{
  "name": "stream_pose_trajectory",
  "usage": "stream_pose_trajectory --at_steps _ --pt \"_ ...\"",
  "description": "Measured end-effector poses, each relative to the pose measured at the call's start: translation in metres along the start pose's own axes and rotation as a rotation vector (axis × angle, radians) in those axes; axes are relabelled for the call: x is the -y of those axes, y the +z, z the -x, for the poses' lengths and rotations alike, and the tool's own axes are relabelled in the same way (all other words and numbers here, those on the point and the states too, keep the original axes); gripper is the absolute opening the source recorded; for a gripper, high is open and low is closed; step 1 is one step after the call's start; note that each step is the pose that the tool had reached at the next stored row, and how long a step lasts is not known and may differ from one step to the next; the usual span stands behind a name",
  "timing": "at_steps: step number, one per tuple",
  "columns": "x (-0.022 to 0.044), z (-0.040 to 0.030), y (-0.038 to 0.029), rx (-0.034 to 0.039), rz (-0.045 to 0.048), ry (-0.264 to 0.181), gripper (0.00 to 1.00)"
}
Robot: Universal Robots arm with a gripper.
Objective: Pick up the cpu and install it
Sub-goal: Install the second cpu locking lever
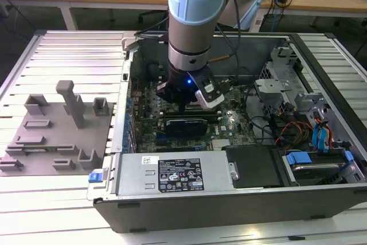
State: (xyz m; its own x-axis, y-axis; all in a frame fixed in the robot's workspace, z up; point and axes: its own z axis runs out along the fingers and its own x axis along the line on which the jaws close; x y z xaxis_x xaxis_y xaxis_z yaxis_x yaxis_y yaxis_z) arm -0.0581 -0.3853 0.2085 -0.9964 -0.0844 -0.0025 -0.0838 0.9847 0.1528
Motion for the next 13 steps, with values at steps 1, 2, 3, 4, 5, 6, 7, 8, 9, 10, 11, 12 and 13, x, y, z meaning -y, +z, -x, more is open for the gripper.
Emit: stream_pose_trajectory --at_steps 1,2,3,4,5,6,7,8,9,10,11,12,13 --pt "0.0013 -0.0012 0.0017 0.0073 0.0382 -0.015 0.11" --pt "0.006 -0.0046 0.0034 0.0143 0.0593 -0.023 0.11" --pt "0.007 -0.0059 0.0039 0.0185 0.0702 -0.025 0.11" --pt "0.007 -0.0059 0.004 0.019 0.0722 -0.025 0.11" --pt "0.007 -0.0059 0.004 0.019 0.0725 -0.025 0.11" --pt "0.007 -0.0059 0.004 0.019 0.0726 -0.025 0.11" --pt "0.0071 -0.0058 0.004 0.0189 0.0724 -0.025 0.11" --pt "0.0075 -0.0056 0.0037 0.0188 0.0724 -0.025 0.11" --pt "0.0078 -0.0054 0.0035 0.0188 0.0724 -0.025 0.11" --pt "0.0084 -0.005 0.0032 0.0186 0.0726 -0.025 0.11" --pt "0.009 -0.0047 0.003 0.0185 0.0726 -0.025 0.11" --pt "0.0095 -0.0045 0.0028 0.0183 0.0725 -0.025 0.11" --pt "0.0103 -0.0042 0.0025 0.0181 0.0725 -0.025 0.11"
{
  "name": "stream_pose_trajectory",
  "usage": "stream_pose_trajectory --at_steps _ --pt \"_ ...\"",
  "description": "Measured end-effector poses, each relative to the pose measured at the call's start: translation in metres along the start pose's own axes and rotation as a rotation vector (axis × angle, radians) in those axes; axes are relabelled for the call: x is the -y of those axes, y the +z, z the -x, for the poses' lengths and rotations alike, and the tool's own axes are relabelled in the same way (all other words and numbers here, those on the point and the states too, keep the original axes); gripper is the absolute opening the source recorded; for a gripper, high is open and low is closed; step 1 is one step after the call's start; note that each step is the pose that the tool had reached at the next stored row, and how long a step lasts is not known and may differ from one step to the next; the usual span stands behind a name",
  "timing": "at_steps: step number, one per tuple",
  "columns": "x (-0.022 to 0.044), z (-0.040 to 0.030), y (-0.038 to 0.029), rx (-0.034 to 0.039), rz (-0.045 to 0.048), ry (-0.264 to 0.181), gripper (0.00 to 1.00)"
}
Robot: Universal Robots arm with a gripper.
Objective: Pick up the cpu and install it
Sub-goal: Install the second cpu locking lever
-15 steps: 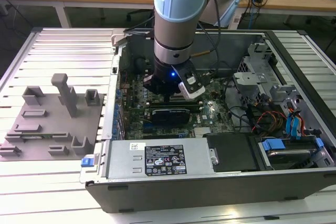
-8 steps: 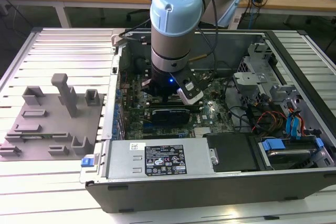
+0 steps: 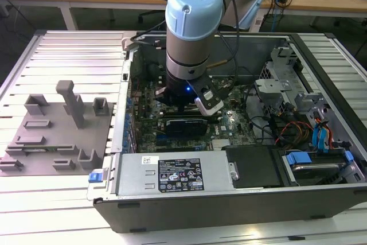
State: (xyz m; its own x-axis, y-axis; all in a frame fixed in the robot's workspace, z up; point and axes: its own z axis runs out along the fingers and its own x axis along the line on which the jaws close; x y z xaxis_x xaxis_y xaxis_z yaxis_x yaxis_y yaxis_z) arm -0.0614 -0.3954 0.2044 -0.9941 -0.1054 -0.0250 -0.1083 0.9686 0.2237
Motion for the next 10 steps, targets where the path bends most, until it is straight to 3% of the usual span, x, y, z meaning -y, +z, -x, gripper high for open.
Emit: stream_pose_trajectory --at_steps 10 --pt "0.0029 0.0002 -0.0008 -0.0001 -0.0001 0.0 0.11"
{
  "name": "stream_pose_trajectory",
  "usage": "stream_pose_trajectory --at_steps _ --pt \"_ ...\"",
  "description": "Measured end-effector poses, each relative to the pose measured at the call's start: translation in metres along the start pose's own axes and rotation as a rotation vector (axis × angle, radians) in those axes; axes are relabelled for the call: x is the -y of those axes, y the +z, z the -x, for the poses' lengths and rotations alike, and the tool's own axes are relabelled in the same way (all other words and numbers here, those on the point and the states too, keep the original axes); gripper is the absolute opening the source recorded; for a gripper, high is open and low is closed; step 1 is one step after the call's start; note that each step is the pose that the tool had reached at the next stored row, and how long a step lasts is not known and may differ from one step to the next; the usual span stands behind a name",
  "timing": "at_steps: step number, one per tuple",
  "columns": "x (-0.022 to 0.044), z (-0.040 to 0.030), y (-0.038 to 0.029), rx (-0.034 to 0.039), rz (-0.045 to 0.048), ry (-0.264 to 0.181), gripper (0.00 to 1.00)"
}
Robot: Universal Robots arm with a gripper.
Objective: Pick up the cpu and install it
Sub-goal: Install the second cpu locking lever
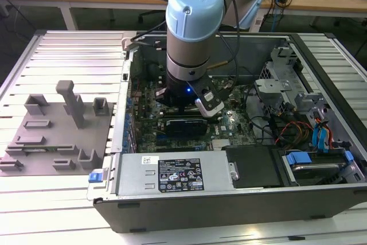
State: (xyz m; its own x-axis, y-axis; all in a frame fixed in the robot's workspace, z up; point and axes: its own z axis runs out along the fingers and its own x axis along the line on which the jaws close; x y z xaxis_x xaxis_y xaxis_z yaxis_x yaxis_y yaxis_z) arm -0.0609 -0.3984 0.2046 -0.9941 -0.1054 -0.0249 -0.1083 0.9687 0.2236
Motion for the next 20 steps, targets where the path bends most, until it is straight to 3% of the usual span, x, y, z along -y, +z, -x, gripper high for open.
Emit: stream_pose_trajectory --at_steps 8,20 --pt "-0.0005 -0.0047 0.0007 0.0068 0.0016 -0.001 0.11" --pt "-0.0047 -0.0132 0.0051 0.029 0.0246 -0.006 0.11"
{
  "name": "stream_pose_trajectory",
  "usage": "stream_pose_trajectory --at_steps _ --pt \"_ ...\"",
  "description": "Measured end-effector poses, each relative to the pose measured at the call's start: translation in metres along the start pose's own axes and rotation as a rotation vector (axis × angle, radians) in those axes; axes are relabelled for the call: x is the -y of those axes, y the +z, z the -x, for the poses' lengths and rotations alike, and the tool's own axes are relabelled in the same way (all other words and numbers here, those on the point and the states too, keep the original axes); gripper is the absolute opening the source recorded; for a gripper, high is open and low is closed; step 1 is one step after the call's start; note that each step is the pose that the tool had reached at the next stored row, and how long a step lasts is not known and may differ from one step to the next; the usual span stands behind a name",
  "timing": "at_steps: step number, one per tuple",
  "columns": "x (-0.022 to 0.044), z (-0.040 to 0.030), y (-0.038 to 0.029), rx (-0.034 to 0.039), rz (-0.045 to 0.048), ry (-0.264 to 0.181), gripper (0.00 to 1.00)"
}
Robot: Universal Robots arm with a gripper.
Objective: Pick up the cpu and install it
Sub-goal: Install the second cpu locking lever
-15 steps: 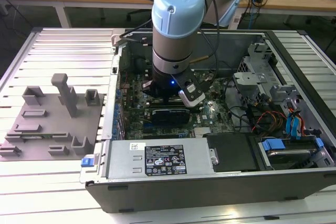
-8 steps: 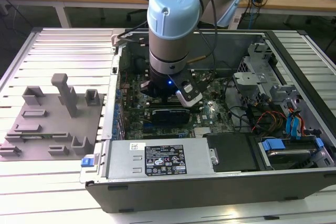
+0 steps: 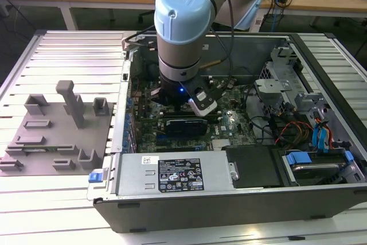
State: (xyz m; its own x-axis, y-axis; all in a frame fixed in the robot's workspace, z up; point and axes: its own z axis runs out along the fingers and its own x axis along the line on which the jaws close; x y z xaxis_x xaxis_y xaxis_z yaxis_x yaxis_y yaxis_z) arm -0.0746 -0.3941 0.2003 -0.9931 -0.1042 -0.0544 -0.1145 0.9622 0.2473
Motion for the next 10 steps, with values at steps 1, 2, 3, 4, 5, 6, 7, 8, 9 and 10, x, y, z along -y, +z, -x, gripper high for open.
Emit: stream_pose_trajectory --at_steps 1,2,3,4,5,6,7,8,9,10 --pt "0.0 -0.0001 0.0009 0.0022 0.0008 -0.001 0.11" --pt "0.0002 -0.0001 0.0017 0.004 0.0007 -0.001 0.11" --pt "0.0002 -0.0001 0.0026 0.0058 0.0012 -0.001 0.11" --pt "0.0005 -0.0002 0.0035 0.0077 0.0008 -0.002 0.11" --pt "0.0006 -0.0003 0.0039 0.0089 0.0004 -0.002 0.11" --pt "0.0007 -0.0006 0.0043 0.0102 0.0006 -0.003 0.11" --pt "0.0007 -0.0006 0.0044 0.0102 0.0006 -0.003 0.11" --pt "0.0007 -0.0006 0.0045 0.0105 0.0008 -0.003 0.11" --pt "0.0006 -0.0007 0.0044 0.0105 0.0006 -0.003 0.11" --pt "0.0005 -0.0007 0.004 0.0106 0.0007 -0.003 0.11"
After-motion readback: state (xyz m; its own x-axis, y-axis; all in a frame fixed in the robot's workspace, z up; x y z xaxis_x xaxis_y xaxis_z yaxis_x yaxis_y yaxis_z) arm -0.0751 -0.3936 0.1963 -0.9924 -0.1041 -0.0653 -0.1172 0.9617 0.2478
